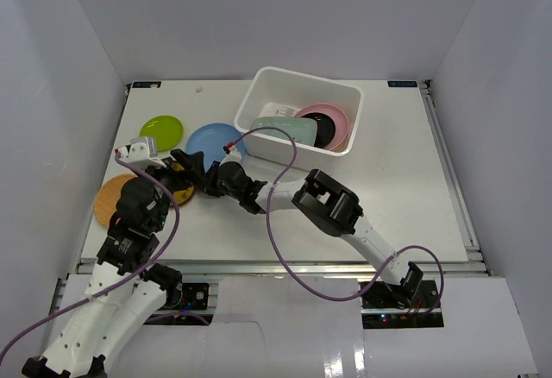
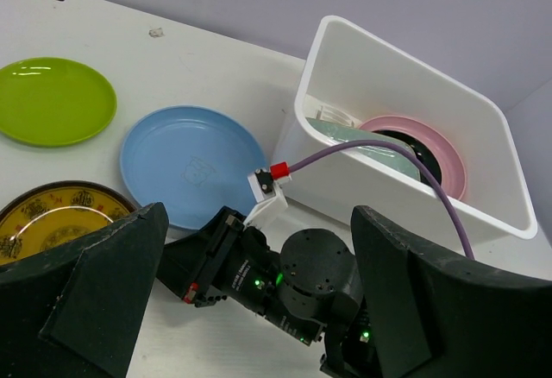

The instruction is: Place the plates into the plastic bin on the countertop

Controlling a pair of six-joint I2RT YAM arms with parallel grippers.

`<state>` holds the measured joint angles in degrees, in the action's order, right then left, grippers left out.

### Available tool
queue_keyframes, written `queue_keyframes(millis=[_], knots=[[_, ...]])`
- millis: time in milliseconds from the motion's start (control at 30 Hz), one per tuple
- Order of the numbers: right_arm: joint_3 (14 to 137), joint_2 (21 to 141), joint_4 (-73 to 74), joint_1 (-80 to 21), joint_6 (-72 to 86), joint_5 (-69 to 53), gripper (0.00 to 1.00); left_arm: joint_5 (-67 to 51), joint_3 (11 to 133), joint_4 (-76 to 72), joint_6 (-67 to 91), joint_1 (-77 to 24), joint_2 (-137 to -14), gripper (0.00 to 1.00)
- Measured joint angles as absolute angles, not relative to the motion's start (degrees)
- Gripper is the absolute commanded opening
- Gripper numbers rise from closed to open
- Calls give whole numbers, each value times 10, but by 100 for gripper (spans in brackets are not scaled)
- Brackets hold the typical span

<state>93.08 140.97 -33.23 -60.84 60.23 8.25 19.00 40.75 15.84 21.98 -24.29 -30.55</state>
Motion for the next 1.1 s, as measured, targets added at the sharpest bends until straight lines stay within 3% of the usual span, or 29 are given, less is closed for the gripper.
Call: queue_keyframes(millis=[233, 467, 667, 800, 900, 1000, 1100], knots=[[776, 1327, -384, -616, 604, 90, 8, 188, 408, 158, 221, -237, -306, 98], [523, 1130, -409, -615, 574, 124, 8, 188, 408, 159, 224, -230, -330, 98], [411, 906, -397, -613, 483, 170, 8, 191, 422, 176, 249, -223, -376, 98], [371, 730, -380, -601, 416, 228, 8, 191, 448, 183, 284, -219, -421, 98], [373, 630, -362, -527, 369, 245, 8, 189, 465, 174, 316, -216, -471, 98], [416, 621, -327, -422, 336, 237, 8, 171, 466, 169, 348, -203, -524, 98], [515, 685, -269, -318, 310, 206, 8, 148, 463, 158, 386, -179, -579, 98]])
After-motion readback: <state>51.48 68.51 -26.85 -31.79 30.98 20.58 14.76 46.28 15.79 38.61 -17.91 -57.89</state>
